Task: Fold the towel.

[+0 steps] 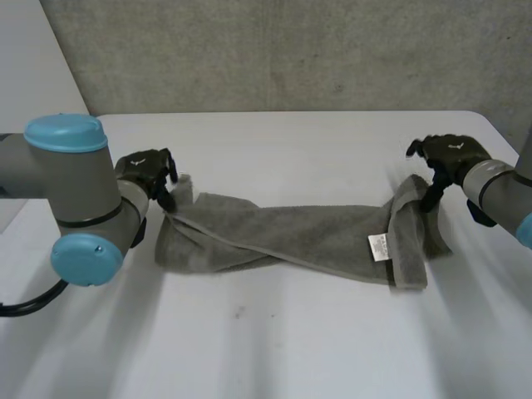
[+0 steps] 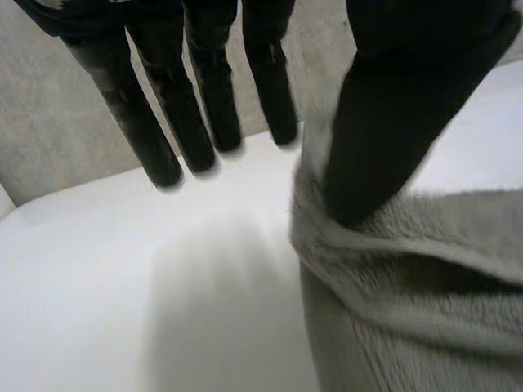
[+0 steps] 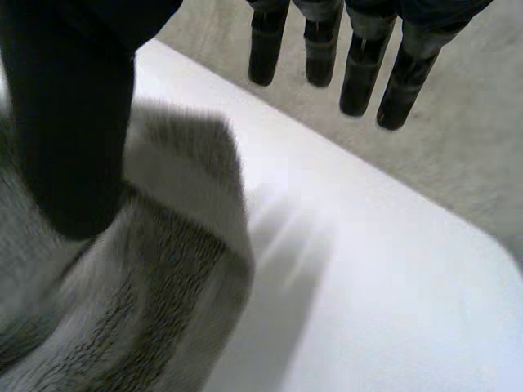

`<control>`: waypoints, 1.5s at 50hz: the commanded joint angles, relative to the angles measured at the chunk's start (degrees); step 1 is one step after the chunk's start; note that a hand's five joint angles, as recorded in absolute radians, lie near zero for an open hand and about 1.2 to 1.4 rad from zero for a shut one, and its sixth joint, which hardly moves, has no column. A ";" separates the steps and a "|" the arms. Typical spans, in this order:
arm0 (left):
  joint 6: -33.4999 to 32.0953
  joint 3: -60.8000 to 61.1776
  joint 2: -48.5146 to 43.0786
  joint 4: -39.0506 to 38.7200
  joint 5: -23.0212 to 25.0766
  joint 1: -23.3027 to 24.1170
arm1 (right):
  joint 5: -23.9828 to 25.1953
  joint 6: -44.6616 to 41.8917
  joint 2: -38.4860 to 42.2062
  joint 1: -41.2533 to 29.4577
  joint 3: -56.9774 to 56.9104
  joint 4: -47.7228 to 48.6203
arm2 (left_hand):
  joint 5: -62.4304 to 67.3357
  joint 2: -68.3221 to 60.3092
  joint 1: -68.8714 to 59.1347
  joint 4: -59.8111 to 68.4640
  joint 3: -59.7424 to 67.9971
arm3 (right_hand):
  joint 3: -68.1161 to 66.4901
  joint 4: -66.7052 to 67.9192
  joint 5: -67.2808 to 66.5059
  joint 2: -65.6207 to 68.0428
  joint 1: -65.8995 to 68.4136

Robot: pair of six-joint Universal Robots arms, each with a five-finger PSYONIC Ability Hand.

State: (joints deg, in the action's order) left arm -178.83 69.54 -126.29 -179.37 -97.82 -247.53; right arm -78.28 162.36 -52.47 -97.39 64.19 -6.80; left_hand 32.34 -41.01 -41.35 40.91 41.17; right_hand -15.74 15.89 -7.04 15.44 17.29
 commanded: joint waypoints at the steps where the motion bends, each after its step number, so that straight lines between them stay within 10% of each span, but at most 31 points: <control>1: -0.21 -2.14 0.07 0.07 0.17 -0.05 | 0.05 -2.91 -10.18 0.53 6.98 0.92 | -32.12 30.79 31.13 -30.69 -30.95 | 5.74 -5.89 7.04 -5.44 -7.29; 23: -8.11 12.98 8.52 -3.44 7.38 -2.95 | 14.91 -40.72 -22.50 -0.09 36.79 8.83 | -32.13 30.80 31.14 -30.70 -30.95 | -1.58 1.42 -0.28 1.88 0.03; 45: -8.91 15.10 8.78 -5.11 7.38 -3.04 | 19.21 -56.28 -14.68 0.62 39.78 15.59 | -32.13 30.80 31.14 -30.70 -30.95 | -64.26 64.11 -62.96 64.56 62.71; 53: -9.00 14.83 9.57 -5.02 7.82 -2.95 | 19.74 -47.84 -15.38 1.32 36.79 16.65 | -31.79 30.46 30.80 -30.36 -30.62 | -64.26 64.11 -62.96 64.56 62.71; 64: -9.00 14.22 9.22 -5.20 7.82 -2.78 | 17.63 -8.90 -20.31 8.53 30.46 19.37 | -31.62 30.29 30.63 -30.19 -30.45 | -64.26 64.11 -62.96 64.56 62.71; 75: -9.09 13.86 7.02 -5.55 13.00 -2.07 | 2.00 0.67 -15.57 10.19 26.95 18.67 | -30.61 29.28 29.62 -29.18 -29.44 | -64.26 64.11 -62.96 64.56 62.71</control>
State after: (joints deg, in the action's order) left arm -187.88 83.45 -118.03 -184.73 -88.36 -249.92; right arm -68.24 161.09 -70.58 -87.68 92.42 12.24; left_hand 1.67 -9.77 -10.10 9.89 9.89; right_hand -69.60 69.70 -59.34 69.54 79.74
